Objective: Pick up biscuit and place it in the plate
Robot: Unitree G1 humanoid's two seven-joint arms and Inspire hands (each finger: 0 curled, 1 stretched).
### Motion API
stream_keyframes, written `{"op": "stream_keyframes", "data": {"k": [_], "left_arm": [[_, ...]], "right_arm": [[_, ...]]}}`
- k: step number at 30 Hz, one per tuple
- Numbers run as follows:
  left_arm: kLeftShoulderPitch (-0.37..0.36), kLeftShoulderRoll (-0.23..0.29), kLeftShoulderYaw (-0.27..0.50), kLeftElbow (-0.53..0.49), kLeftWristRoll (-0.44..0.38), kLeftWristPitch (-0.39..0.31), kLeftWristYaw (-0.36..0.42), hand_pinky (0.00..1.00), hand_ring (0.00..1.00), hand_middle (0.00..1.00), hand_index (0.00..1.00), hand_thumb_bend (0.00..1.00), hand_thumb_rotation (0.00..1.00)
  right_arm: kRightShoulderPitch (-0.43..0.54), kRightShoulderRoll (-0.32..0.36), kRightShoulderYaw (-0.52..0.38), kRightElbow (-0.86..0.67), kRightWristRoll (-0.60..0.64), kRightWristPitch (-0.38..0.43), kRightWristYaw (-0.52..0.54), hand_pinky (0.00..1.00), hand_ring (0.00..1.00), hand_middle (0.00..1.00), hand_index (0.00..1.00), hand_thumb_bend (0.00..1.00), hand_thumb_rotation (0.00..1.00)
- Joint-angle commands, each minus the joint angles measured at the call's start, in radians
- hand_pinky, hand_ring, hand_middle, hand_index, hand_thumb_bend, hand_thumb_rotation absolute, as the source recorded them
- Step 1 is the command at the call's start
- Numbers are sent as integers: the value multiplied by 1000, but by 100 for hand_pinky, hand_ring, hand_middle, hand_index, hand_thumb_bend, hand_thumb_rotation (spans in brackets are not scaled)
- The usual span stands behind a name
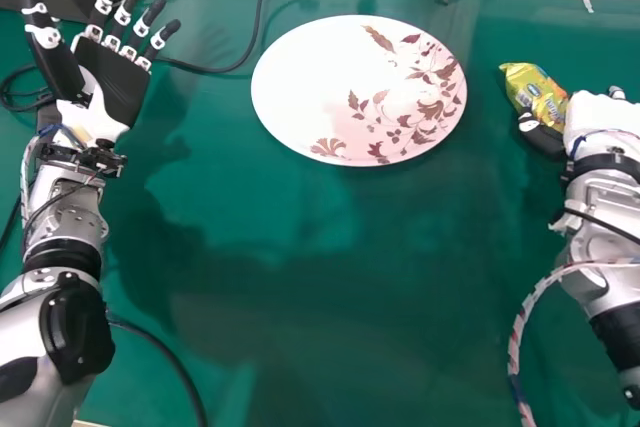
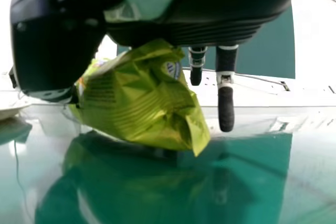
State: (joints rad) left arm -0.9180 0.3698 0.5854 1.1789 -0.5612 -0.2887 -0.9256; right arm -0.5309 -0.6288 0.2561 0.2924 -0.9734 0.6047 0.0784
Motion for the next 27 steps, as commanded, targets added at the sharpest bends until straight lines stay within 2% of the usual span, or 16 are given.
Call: {"op": "stream_keyframes", "data": {"k": [1,7,9,10,12,14,16,19,24,27], "left_arm": [[7,-5,-5,-9,6,-14,-4,76,86,93,100,97,40],[8,-10,-13,-9,19,-42,30,77,87,93,100,97,40],[7,-11,-15,-8,24,-45,47,77,87,93,100,97,39],[7,-10,-14,-7,23,-41,46,77,86,93,100,97,39],[5,-9,-11,-4,19,-31,38,76,86,93,99,97,38],[3,-6,-8,-1,14,-22,16,75,85,92,99,97,38],[2,-3,-8,2,14,-24,-3,73,85,92,99,97,37],[4,3,-20,5,39,-53,11,71,86,93,99,97,38],[1,13,-24,11,55,-62,17,74,86,93,99,97,38],[-1,13,-22,12,57,-61,21,71,85,92,99,97,36]], "right_arm": [[20,-7,-12,-4,12,-4,-12,41,46,63,63,43,0],[20,-8,-15,-5,14,-6,-17,41,45,56,59,42,0],[24,-7,-19,-12,16,-8,-19,41,42,55,58,45,0],[26,-6,-21,-17,17,-9,-21,34,43,56,58,45,0],[30,-5,-27,-23,22,-14,-29,30,44,57,58,45,0],[32,-6,-28,-32,23,-13,-28,25,40,53,58,48,0],[33,-5,-25,-35,22,-12,-27,22,44,47,54,49,0],[33,-6,-21,-37,23,-13,-18,21,45,44,53,50,0],[33,-1,-24,-43,28,-11,-15,20,45,42,53,50,0],[40,0,-30,-52,35,-20,-26,21,45,42,53,50,0]]}}
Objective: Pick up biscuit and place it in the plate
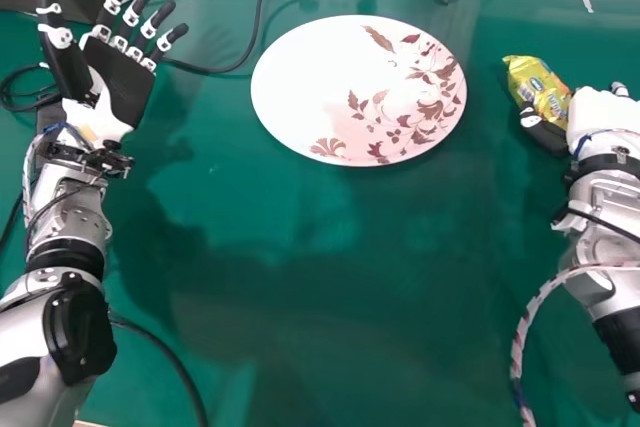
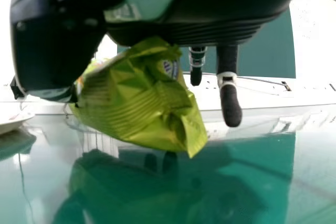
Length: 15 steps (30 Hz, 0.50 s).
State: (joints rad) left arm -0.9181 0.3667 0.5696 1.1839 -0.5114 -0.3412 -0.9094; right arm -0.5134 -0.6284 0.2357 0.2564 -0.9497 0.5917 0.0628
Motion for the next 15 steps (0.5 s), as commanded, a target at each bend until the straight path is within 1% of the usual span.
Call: {"op": "stream_keyframes", "data": {"k": [1,5,9,12,15], "left_arm": [[-1,14,-4,7,6,-9,6,70,85,92,99,97,37],[-3,13,-2,8,4,1,13,70,84,92,99,97,37],[-1,11,-1,5,1,-3,9,74,84,92,99,96,35],[0,10,0,4,1,-8,20,71,83,93,99,96,35],[2,11,2,3,-2,1,21,69,83,92,98,96,35]], "right_arm": [[24,0,-10,-20,11,-6,-10,22,45,42,53,50,0],[33,2,-13,-38,10,-3,-13,23,45,43,53,50,0],[44,8,-28,-58,26,-7,-20,24,45,43,53,50,0],[52,7,-28,-79,28,-3,-15,24,45,43,53,50,0],[57,10,-30,-88,31,-5,-20,24,45,44,53,50,0]]}}
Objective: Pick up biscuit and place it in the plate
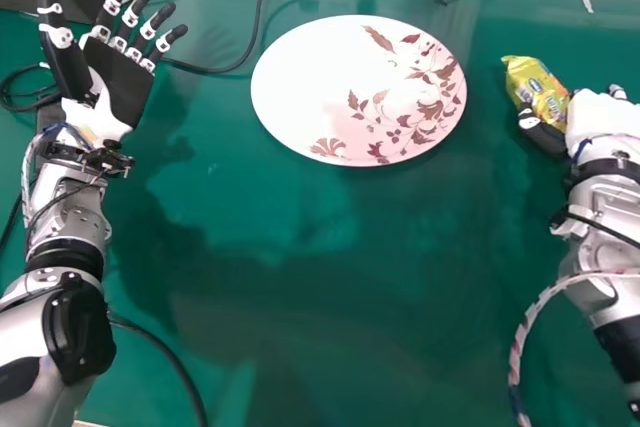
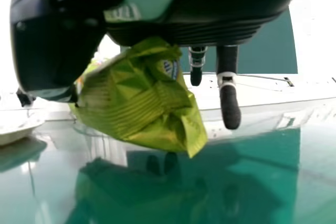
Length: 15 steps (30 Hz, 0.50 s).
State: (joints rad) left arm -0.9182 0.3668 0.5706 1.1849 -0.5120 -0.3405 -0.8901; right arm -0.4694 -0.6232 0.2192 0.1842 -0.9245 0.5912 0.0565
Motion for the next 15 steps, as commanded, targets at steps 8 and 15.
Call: {"op": "stream_keyframes", "data": {"k": [8,15], "left_arm": [[5,14,6,3,-6,-3,-1,67,82,92,98,96,34],[4,19,8,5,-9,8,-4,71,82,93,99,94,33]], "right_arm": [[35,-2,-20,-83,8,1,8,25,45,44,53,50,0],[56,-5,-30,-157,1,13,43,27,45,45,53,50,0]]}}
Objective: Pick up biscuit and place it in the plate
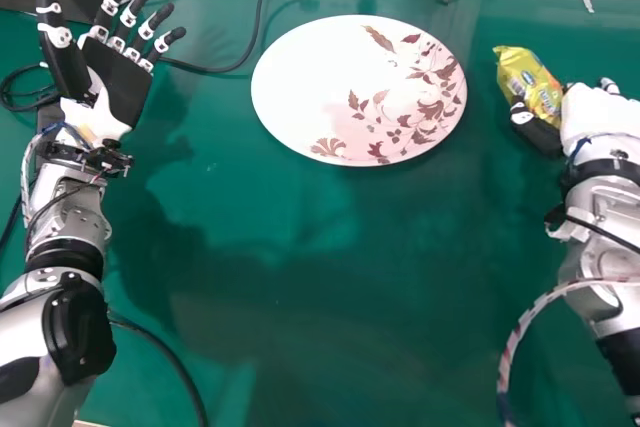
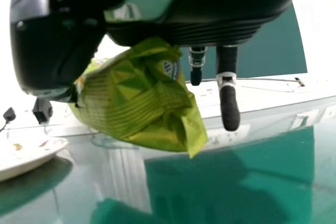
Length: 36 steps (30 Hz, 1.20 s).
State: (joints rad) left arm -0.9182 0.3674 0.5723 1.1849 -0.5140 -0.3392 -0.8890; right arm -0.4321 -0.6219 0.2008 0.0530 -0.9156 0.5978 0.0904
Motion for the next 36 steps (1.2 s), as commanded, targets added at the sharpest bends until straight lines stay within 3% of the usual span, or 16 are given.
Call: {"op": "stream_keyframes", "data": {"k": [1,13,25,32,36], "left_arm": [[4,18,7,5,-7,5,-5,72,82,93,99,94,33],[5,17,3,1,-2,-3,-1,78,80,92,98,89,31],[6,16,3,3,-2,-10,-5,73,80,92,98,88,36],[5,15,2,8,0,-8,-5,67,73,88,96,89,32],[7,8,0,5,1,-12,-10,66,74,88,96,88,34]], "right_arm": [[21,-7,-12,-37,-10,8,15,27,45,44,53,50,0],[38,-9,-32,-112,-10,10,59,27,45,44,53,50,0],[55,-22,-55,-180,-10,-20,79,27,45,44,53,50,0],[66,-16,-91,-224,27,-90,76,27,45,44,53,50,0],[63,-9,-96,-239,19,-90,95,27,45,45,53,50,0]]}}
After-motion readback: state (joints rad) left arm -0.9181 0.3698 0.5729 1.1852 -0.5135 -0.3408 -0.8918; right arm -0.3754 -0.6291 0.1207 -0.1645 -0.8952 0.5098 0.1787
